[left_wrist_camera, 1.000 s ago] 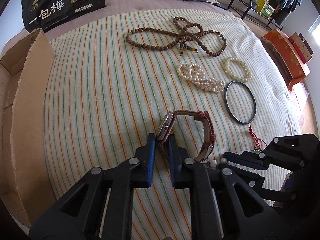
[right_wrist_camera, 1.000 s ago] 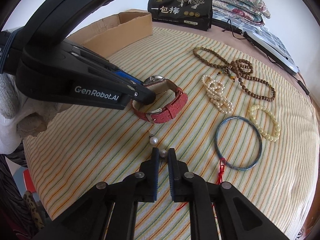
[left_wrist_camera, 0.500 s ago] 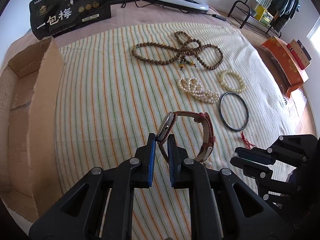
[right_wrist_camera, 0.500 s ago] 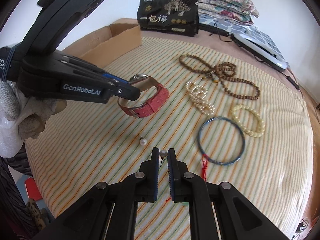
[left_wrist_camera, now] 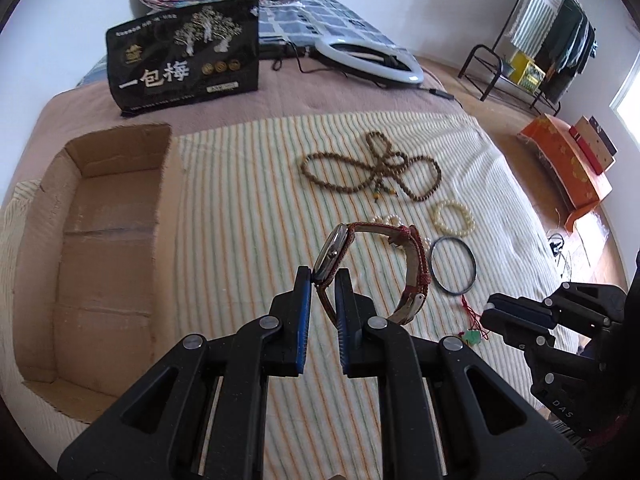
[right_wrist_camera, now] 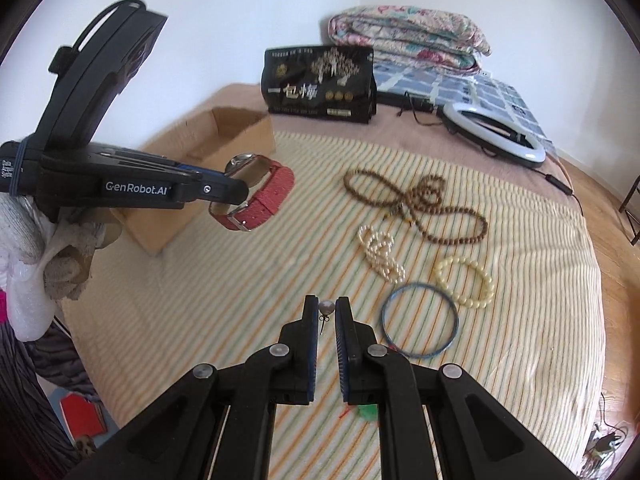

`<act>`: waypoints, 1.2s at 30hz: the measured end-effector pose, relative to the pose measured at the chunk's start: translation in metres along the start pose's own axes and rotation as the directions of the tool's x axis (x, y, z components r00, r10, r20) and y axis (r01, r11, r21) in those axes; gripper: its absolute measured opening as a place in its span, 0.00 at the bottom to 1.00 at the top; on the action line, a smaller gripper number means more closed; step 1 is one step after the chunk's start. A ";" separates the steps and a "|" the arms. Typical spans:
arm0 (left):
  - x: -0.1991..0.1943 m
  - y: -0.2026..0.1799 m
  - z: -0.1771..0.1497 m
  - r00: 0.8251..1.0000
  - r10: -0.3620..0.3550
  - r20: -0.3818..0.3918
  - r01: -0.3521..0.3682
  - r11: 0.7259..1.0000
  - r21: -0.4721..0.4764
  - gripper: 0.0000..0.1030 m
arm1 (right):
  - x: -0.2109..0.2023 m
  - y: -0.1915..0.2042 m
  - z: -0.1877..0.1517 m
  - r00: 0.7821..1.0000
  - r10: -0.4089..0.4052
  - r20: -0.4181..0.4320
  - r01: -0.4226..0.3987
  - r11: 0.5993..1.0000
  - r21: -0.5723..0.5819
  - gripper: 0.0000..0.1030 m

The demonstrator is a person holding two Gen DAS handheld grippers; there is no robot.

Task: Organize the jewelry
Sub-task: 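Carry the watch with the left tool and the pearl with the right tool over the cardboard box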

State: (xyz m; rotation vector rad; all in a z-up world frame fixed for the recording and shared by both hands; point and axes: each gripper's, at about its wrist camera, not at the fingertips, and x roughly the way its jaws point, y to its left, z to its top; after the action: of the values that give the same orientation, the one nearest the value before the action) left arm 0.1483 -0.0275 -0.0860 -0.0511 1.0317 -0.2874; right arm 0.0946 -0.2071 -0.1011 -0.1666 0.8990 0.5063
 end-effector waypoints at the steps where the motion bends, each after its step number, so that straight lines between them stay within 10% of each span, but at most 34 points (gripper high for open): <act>1: -0.004 0.004 0.002 1.000 0.007 0.009 -0.007 1.000 -0.003 0.10 | -0.002 0.002 0.001 1.000 0.000 0.005 0.000 1.000 0.000 0.06; 36: -0.049 0.194 -0.008 0.967 0.254 0.025 -0.241 0.941 -0.236 0.10 | 0.064 0.145 0.081 0.983 0.169 0.069 -0.164 0.983 -0.077 0.06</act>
State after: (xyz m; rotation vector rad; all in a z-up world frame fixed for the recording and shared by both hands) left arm 0.1592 0.1723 -0.0827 -0.1374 1.0004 0.0650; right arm 0.1139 -0.0306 -0.0905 -0.1367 0.8260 0.6966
